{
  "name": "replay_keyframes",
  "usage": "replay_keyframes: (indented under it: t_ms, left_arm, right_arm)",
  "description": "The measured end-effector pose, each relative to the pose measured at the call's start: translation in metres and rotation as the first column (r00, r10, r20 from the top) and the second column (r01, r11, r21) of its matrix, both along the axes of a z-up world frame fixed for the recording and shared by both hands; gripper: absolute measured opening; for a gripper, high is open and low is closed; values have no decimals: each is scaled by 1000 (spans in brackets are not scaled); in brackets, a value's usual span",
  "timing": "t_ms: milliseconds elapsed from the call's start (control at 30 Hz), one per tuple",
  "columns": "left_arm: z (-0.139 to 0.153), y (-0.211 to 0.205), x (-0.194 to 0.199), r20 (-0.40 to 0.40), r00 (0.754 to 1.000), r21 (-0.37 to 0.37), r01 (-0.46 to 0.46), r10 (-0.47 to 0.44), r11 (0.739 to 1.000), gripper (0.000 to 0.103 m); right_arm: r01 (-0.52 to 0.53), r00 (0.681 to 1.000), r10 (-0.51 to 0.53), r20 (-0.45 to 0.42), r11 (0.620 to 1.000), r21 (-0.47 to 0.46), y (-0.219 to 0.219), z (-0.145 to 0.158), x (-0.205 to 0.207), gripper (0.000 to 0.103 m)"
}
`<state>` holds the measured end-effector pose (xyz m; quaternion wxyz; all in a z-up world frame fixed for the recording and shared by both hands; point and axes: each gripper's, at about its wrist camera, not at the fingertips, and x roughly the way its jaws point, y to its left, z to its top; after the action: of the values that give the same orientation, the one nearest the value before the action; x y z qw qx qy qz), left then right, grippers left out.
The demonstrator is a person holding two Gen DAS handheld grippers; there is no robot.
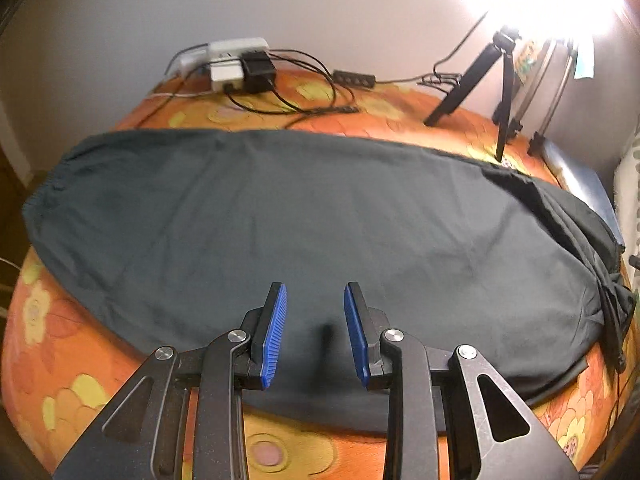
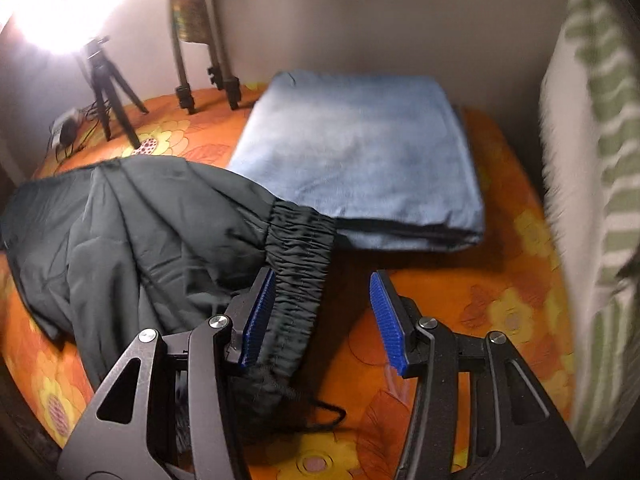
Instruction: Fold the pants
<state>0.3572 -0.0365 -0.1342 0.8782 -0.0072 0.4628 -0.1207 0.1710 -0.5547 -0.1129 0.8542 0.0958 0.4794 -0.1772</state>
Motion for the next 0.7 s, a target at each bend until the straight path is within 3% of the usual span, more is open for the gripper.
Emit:
replay_keyframes:
  t_ms: [133,267,300,333,367,467,567,700]
  left_arm:
    - [-4,-3,-4,-10,1000,7,3,-3,1000,28]
    - [-5,-8,-6,-7,1000,21,4,-4,1000,28]
    - [-6,-9,-6,-6,1000,25,4,-4,1000,28]
    - [-6,-10,-6,-4,1000,31,4,-4,1000,28]
    - [-6,-10,-7,-2,1000,36,5,-5,999,28]
    - [-8,-12,-7,-2,1000,43,8,-8,999,28]
    - [-10,-13,-6,-6,1000,44,3,-3,999,28]
    - [-11,-15,-6,5,1000,68,8,-8,998,28]
  right_arm:
    - [32,999,-30,-15,991,130,-21,-26,10,64]
    - [36,999,-33,-19,983,180,-28,-44,16,63]
    - [33,999,-32,-7,979,199,-28,-46,16,53]
    - [27,1000,-28,1,976,215,-27,-46,17,35]
    - [18,1000,-20,7,972,232,-24,-45,17,33]
    - [5,1000,-6,12,993,116,-9,-30,17,19]
    - [35,999,-35,-12,999,-18,-8,-19,20,19]
    - [21,1000,-22,-7,1000,-17,-6,-8,18,24]
